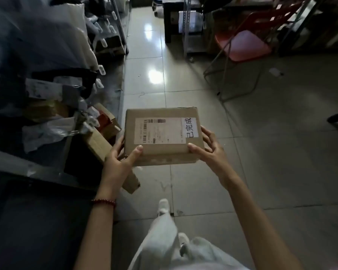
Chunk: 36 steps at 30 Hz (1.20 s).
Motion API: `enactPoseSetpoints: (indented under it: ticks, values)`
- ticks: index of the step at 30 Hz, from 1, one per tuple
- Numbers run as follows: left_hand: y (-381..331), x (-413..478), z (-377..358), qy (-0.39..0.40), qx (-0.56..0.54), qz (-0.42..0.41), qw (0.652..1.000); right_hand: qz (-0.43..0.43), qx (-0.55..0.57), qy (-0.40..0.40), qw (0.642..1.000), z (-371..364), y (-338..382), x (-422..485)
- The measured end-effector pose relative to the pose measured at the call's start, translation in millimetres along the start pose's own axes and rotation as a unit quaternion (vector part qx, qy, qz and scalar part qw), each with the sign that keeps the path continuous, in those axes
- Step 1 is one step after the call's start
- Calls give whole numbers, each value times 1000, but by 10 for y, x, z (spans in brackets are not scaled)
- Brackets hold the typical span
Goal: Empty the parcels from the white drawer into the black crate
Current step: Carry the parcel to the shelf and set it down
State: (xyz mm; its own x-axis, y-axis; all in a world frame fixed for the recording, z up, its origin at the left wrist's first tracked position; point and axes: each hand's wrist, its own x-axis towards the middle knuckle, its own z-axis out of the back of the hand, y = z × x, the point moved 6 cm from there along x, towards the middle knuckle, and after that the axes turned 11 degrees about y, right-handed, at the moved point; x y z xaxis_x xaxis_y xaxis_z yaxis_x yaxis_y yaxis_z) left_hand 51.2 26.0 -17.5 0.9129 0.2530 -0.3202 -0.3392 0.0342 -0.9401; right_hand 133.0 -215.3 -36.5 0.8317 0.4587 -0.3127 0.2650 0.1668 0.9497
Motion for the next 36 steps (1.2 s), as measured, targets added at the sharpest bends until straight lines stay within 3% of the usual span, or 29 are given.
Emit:
enactPoseSetpoints:
  ticks: [8, 16, 25, 36]
  values:
    - [-521, 1236, 138, 36, 68, -57, 995, 21, 27, -31, 999, 191, 476, 1117]
    - [-1102, 2468, 238, 23, 161, -101, 981, 26, -1, -60, 998, 456, 1014, 2274]
    - [-1482, 3906, 161, -14, 180, -68, 981, 36, -28, -82, 996, 916, 1412, 3729]
    - [-2646, 5955, 293, -51, 135, -109, 984, 94, -14, -4, 996, 1491, 2531, 6044]
